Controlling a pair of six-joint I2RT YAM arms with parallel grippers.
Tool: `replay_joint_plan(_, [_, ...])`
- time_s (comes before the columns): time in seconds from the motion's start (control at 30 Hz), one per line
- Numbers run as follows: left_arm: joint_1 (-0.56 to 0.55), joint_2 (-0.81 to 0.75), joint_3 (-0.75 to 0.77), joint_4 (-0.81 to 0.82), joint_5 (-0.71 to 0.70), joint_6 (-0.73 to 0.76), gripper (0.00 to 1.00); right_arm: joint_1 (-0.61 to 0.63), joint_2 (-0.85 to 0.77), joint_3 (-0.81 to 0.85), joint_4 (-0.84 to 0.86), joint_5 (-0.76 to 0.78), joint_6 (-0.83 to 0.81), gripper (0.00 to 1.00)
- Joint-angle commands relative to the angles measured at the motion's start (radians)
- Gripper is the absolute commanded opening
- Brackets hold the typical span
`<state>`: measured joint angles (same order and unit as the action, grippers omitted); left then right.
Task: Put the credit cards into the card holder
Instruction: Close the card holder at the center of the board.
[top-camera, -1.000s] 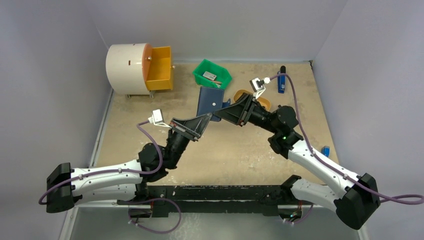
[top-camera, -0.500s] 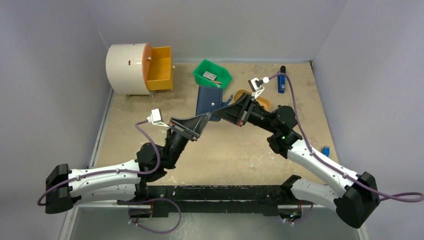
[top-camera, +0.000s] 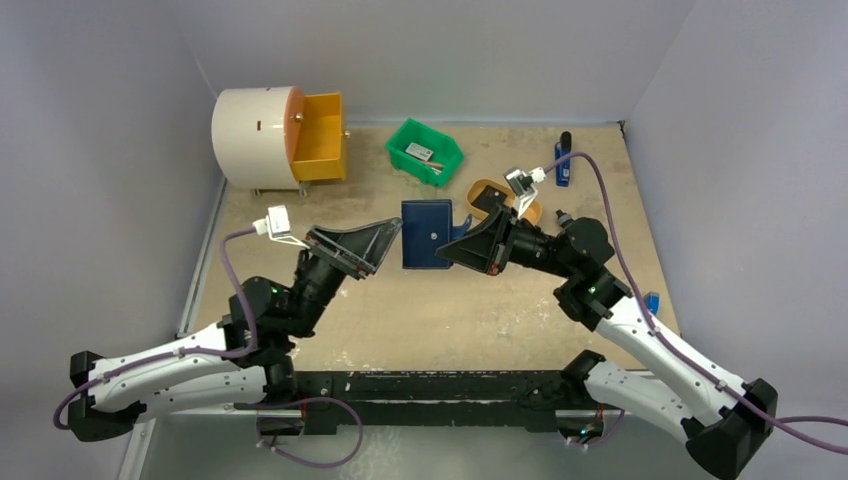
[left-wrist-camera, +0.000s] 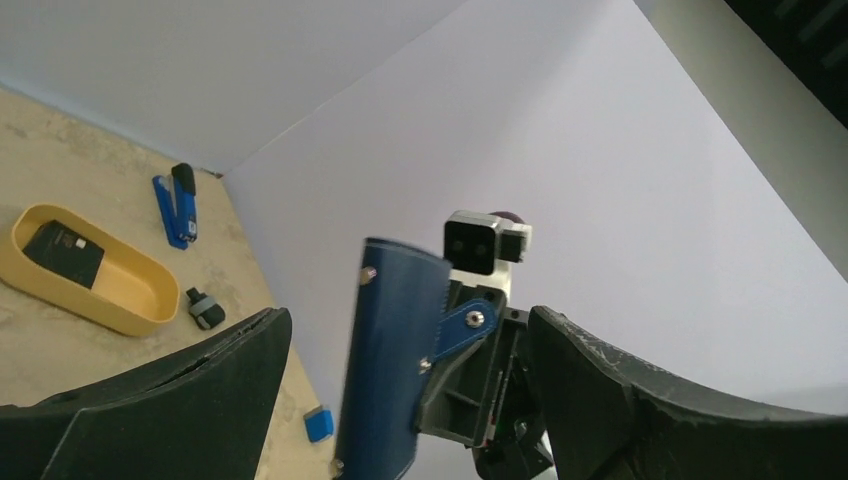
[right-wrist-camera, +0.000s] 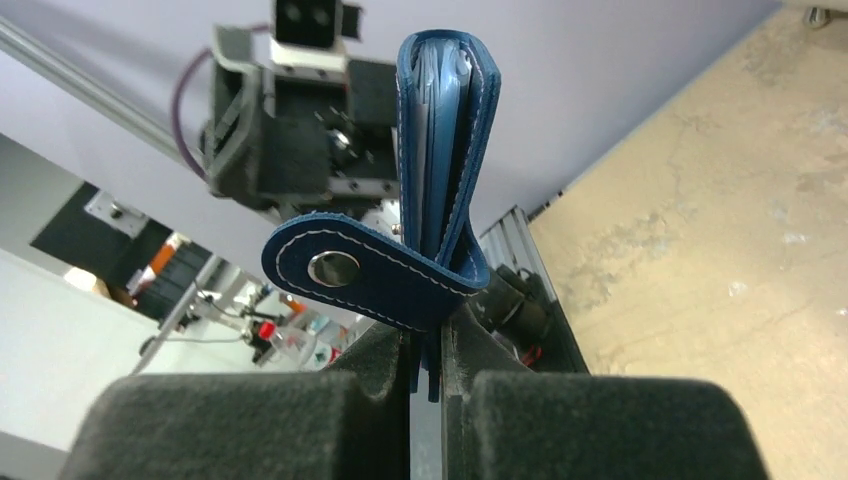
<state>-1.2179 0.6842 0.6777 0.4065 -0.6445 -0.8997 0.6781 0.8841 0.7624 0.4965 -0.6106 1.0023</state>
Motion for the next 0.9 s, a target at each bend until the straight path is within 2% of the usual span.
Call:
replay_joint_plan(0.0, [0.0, 0.0, 0.111, -0.094, 0.189, 0.174, 0.87, 0.002, -0.031, 0.075, -0.119, -0.084, -0.128, 0.0])
replay_joint_plan(0.1, [0.0, 0.039, 0.171, -0.154, 0.291, 0.212, 0.85, 0.002, -0.038, 0.078, -0.125, -0.1, -0.135, 0.0])
replay_joint_plan(0.17, [0.0, 0.056, 0.196, -0.205, 0.302, 0.217, 0.85, 0.003, -0.037, 0.088, -0.124, -0.105, -0.149, 0.0])
replay_joint_plan(0.5, [0.0, -0.063, 0.125, -0.289, 0.133, 0.173, 0.87, 0.002, -0.056, 0.119, -0.145, -0.086, -0.183, 0.0])
replay_joint_plan(0.7, [0.0, -0.048, 0.131, -0.281, 0.196, 0.175, 0.87, 0.002, -0.04, 0.154, -0.12, -0.095, -0.192, 0.0])
replay_joint_plan(0.87, [0.0, -0.015, 0.139, -0.245, 0.296, 0.18, 0.81, 0.002, -0.036, 0.147, -0.073, -0.134, -0.173, 0.0])
